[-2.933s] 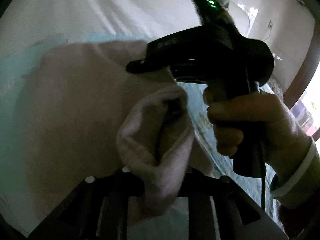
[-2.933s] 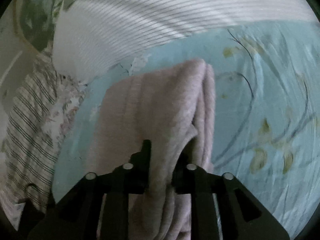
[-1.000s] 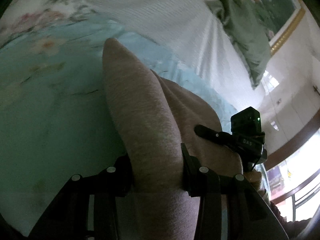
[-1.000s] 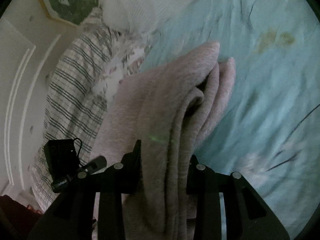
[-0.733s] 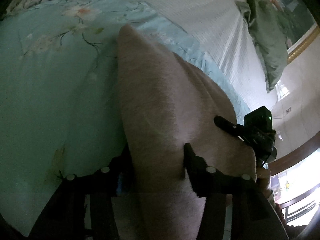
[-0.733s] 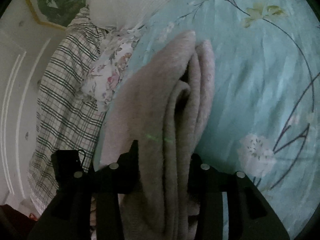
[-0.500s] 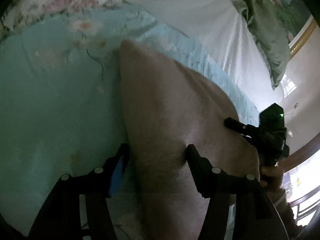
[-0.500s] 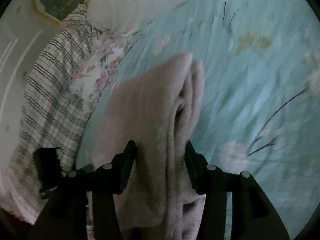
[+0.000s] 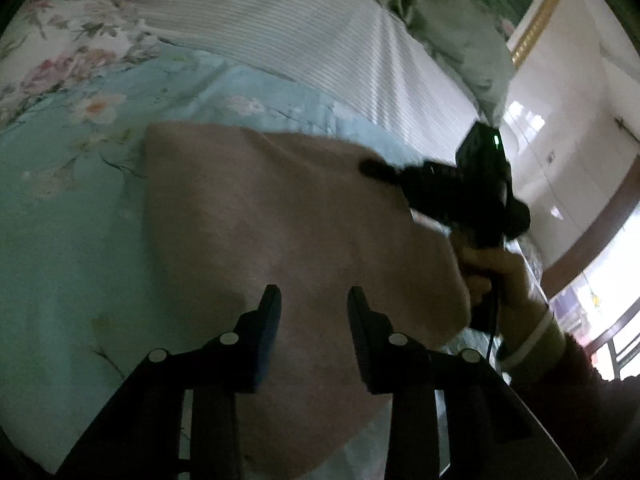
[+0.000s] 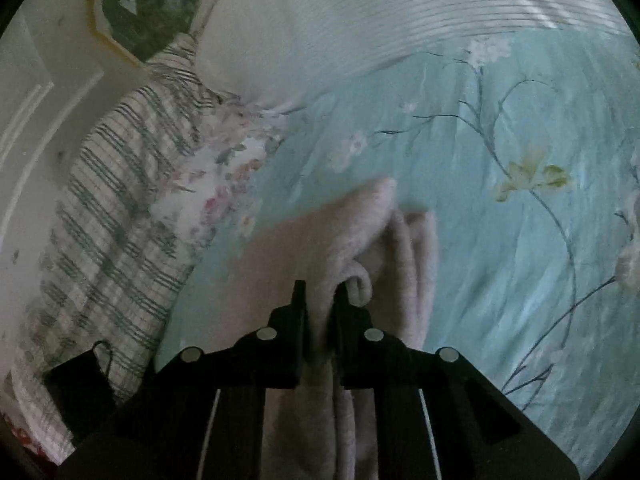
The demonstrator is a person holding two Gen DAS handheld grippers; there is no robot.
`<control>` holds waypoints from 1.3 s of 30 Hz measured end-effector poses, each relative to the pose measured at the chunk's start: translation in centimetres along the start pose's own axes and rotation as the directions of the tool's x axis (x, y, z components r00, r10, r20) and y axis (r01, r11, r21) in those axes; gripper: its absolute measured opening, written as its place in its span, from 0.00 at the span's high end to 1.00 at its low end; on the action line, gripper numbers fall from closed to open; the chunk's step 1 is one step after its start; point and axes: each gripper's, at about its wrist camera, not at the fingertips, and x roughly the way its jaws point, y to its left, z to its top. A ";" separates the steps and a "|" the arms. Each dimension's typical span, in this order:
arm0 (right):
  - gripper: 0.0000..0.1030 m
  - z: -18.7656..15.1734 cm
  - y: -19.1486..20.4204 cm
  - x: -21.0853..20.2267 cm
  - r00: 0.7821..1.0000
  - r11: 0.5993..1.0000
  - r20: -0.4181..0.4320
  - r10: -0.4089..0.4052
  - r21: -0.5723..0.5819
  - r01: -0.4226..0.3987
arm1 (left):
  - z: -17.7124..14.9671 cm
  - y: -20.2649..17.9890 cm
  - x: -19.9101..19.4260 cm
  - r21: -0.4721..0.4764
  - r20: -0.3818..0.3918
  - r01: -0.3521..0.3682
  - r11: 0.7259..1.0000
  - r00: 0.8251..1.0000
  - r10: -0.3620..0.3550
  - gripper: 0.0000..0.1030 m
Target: Fold small clothes
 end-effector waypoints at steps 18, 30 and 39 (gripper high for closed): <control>0.59 -9.8 5.1 -11.1 0.999 0.990 0.034 0.012 -0.141 -0.007 | -3.6 -1.2 -1.8 0.049 -0.066 -0.022 0.999 0.997 0.025 0.67; 0.83 -10.3 4.3 -6.5 0.982 0.980 -0.028 -0.187 -0.076 0.184 | -5.0 -1.7 -1.4 0.067 -0.086 -0.054 0.996 0.995 0.059 0.67; 1.00 -12.9 0.6 -6.0 0.980 0.981 -0.043 -0.192 0.022 0.193 | -6.6 -0.7 -0.3 0.112 -0.116 -0.109 0.988 0.986 0.122 0.68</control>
